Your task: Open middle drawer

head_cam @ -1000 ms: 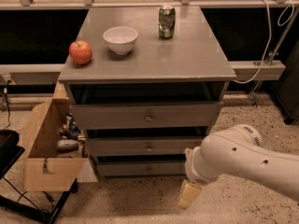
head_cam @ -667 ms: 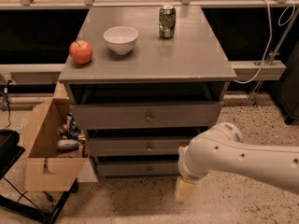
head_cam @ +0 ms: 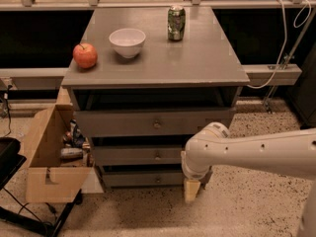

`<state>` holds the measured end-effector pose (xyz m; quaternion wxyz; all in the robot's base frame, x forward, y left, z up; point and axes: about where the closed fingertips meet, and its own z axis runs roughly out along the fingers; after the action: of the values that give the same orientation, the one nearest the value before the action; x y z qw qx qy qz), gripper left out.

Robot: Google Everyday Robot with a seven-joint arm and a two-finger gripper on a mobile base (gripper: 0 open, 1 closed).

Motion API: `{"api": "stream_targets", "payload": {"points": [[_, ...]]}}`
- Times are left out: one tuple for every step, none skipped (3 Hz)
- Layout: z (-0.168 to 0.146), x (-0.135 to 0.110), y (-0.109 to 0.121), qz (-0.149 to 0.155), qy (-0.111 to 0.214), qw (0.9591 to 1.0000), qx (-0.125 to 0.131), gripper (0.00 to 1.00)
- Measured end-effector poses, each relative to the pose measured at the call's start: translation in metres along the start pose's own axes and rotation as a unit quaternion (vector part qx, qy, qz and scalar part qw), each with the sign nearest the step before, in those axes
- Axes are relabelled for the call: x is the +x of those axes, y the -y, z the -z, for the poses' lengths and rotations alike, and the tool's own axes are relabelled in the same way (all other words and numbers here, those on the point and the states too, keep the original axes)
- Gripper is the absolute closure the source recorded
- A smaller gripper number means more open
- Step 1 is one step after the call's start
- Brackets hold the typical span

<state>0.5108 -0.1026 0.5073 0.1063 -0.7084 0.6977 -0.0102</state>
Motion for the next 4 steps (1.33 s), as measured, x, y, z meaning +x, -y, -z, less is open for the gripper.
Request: {"api": "stream_targets", "payload": {"points": [[-0.021,0.011,0.036,0.03,-0.025,0.9991,0.015,0.0],[-0.036,0.02,0.061,0.028,-0.027,0.9988,0.03,0.0],[-0.05,0.029,0.087,0.001,0.007,0.9981,0.061,0.0],[-0.068,0.035,0.107,-0.029,0.032,0.9955,0.084,0.0]]}}
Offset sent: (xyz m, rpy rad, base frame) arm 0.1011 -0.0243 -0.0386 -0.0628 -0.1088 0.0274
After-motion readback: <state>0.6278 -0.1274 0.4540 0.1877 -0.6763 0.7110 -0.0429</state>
